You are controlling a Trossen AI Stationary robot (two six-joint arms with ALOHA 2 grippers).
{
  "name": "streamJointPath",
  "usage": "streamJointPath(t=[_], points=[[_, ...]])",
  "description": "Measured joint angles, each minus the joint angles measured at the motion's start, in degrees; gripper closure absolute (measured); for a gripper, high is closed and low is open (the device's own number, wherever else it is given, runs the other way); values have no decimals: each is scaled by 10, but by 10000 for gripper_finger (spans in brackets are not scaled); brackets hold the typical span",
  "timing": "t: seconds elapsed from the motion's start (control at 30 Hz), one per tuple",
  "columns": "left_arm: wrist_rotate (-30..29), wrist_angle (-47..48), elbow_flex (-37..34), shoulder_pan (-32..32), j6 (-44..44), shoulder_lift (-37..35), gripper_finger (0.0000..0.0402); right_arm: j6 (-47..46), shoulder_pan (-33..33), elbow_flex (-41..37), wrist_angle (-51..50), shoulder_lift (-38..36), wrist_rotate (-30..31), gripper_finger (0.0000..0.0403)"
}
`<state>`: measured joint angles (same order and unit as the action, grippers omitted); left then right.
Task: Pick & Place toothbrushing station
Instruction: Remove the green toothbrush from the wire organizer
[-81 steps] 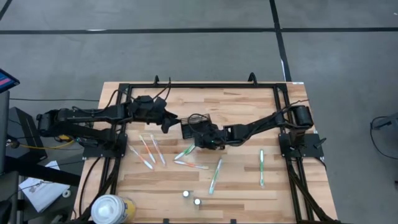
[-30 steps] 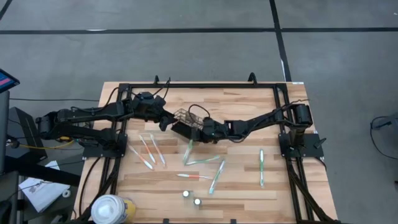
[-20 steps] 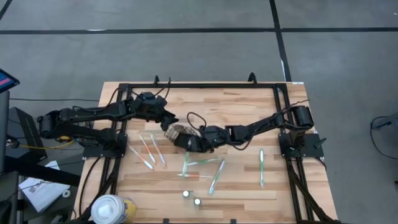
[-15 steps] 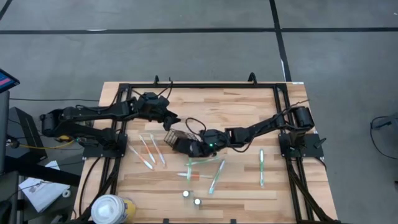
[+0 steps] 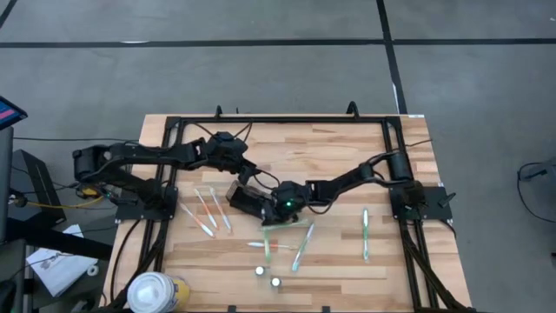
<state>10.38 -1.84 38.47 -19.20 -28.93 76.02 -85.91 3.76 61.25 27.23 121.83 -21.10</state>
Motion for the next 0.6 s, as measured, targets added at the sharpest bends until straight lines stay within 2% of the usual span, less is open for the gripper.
streamJointPath(t=[0.43,0.6], points=[[5,-20,0,-4,1,21,211,46,-2,0,75,6,-139,403],[5,-25,0,-4,1,21,211,67,-11,0,84,6,-108,403]])
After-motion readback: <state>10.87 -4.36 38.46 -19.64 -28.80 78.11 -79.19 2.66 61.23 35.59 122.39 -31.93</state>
